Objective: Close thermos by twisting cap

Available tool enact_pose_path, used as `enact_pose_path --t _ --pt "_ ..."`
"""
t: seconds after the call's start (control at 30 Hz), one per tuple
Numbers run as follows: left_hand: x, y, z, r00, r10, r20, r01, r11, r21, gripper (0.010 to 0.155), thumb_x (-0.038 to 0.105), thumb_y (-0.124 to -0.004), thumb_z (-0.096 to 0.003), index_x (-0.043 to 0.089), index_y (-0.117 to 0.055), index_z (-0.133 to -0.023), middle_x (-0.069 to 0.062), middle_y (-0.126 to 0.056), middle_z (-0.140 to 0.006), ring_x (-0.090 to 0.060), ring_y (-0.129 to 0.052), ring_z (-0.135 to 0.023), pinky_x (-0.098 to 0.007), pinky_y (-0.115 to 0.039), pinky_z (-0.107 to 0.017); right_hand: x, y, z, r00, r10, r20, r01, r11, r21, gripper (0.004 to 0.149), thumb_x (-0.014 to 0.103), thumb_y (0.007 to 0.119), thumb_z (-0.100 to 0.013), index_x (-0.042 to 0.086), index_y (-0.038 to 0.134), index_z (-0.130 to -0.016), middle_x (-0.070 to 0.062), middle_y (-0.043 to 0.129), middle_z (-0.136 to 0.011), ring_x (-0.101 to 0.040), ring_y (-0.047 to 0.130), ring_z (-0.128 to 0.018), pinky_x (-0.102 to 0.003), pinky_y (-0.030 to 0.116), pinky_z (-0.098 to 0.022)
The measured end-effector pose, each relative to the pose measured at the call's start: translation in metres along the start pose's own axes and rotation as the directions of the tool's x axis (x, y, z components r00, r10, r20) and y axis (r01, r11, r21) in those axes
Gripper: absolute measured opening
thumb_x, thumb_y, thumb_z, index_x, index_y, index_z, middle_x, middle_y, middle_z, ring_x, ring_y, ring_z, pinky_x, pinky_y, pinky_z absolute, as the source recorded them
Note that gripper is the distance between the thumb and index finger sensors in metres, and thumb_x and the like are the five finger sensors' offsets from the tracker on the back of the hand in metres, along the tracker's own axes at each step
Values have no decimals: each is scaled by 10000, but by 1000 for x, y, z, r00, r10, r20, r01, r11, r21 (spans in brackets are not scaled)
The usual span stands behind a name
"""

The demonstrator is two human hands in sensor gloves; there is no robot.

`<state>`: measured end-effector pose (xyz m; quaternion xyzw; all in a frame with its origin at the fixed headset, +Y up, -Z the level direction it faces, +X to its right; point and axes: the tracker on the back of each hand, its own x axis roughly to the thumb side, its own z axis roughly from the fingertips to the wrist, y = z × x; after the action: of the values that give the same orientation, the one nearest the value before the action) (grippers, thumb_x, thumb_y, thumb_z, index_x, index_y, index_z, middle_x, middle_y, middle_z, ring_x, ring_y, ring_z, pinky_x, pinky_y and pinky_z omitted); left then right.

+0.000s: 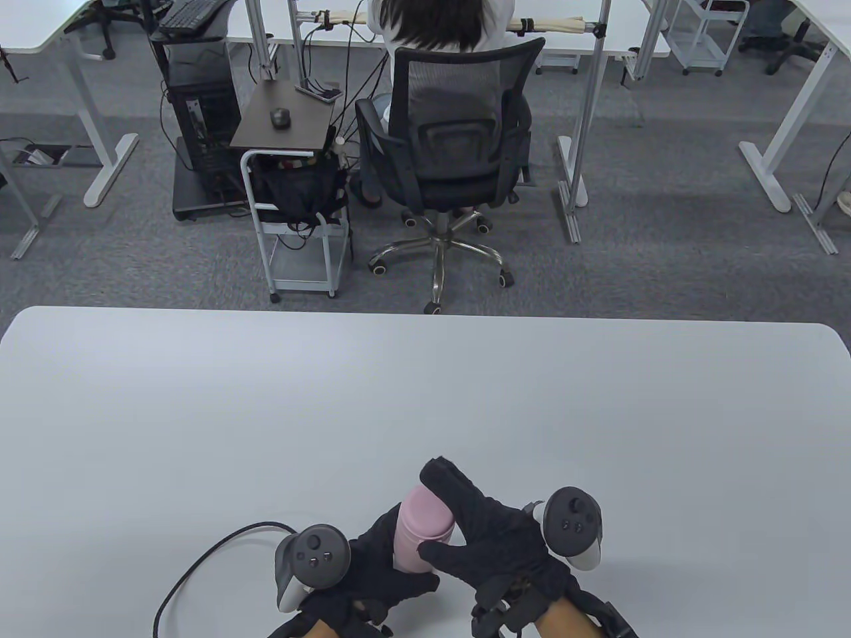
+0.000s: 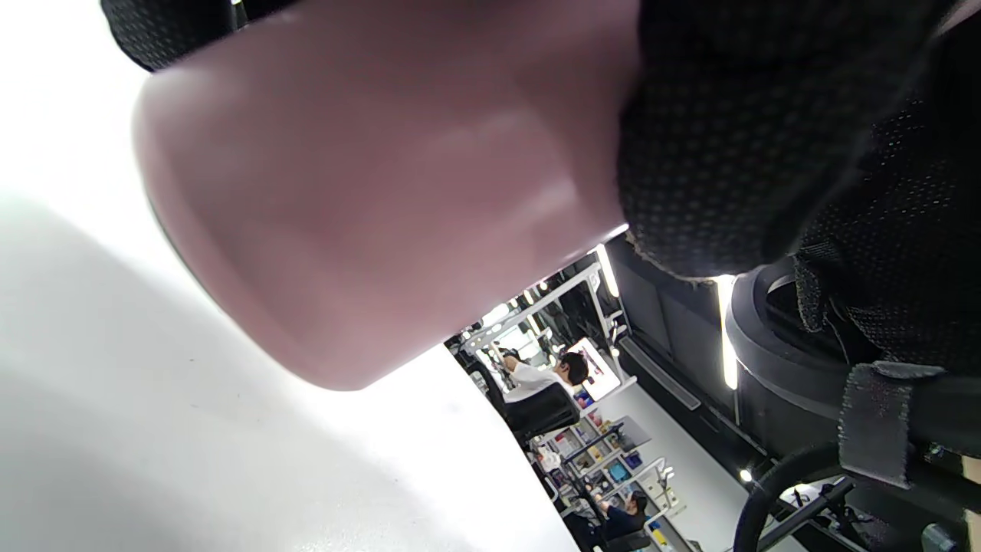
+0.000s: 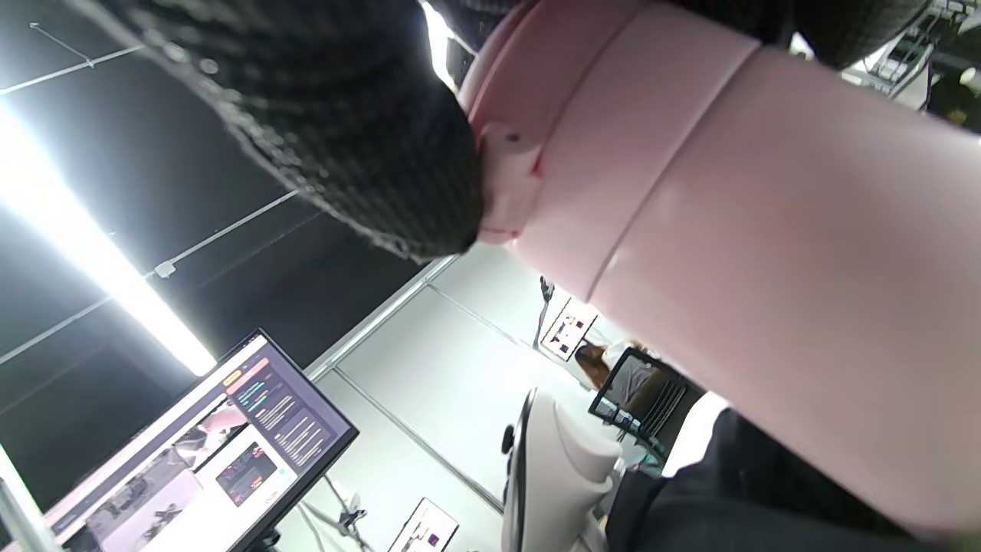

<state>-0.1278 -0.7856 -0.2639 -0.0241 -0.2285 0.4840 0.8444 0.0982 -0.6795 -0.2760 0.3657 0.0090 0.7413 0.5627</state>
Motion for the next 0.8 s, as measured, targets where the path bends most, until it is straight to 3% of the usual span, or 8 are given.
enact_pose_path --t 0.2,0.3,0.5,0.57,0.63,0.7,0.8 --pt "1 0 0 1000 9 -6 -9 1000 2 971 539 -928 -258 146 -471 -1019 -195 -634 -1043 -436 -761 -920 -574 -719 -683 9 1 5 986 169 -4 -168 976 -135 876 399 1030 -397 -8 612 -1050 -340 718 -948 -533 873 -714 -635 745 -543" --pt "0 1 1 1000 12 -12 -12 1000 13 990 537 -928 -257 102 -474 -1022 -200 -634 -1041 -438 -762 -917 -575 -720 -680 20 7 8 953 303 -5 -298 933 -202 874 437 1023 -387 -7 639 -1035 -324 768 -913 -494 917 -678 -614 772 -525" --pt "2 2 1 1000 20 -11 -20 1000 10 976 534 -930 -254 144 -467 -1020 -197 -634 -1043 -434 -762 -920 -573 -721 -681 29 14 10 921 390 -13 -383 895 -230 894 486 1000 -391 7 625 -1046 -298 761 -914 -464 911 -675 -618 758 -530" --pt "3 1 1 1000 28 -6 -28 1000 9 973 538 -929 -256 147 -470 -1020 -195 -634 -1043 -434 -763 -919 -574 -720 -682 27 12 8 934 358 -15 -353 914 -197 902 495 981 -408 23 588 -1069 -285 695 -961 -495 847 -731 -648 709 -561" --pt "5 0 1 1000 26 5 -26 1000 -2 973 535 -932 -253 152 -472 -1021 -189 -635 -1046 -428 -763 -923 -570 -722 -684 23 6 5 966 260 -1 -258 958 -126 923 495 970 -425 52 526 -1102 -315 458 -1077 -586 657 -868 -704 609 -609" --pt "6 -1 0 1000 24 8 -24 1000 -10 973 537 -931 -254 153 -472 -1022 -186 -634 -1048 -428 -762 -925 -566 -724 -685 15 1 3 993 119 8 -119 992 -43 934 466 972 -442 62 471 -1120 -326 298 -1105 -635 511 -920 -733 543 -628" --pt "6 -3 0 1000 28 11 -27 999 -20 974 538 -930 -253 154 -472 -1022 -184 -636 -1048 -422 -764 -928 -558 -725 -688 4 -1 0 999 -34 10 33 997 63 914 394 984 -456 56 458 -1124 -335 266 -1104 -662 451 -929 -746 525 -626"
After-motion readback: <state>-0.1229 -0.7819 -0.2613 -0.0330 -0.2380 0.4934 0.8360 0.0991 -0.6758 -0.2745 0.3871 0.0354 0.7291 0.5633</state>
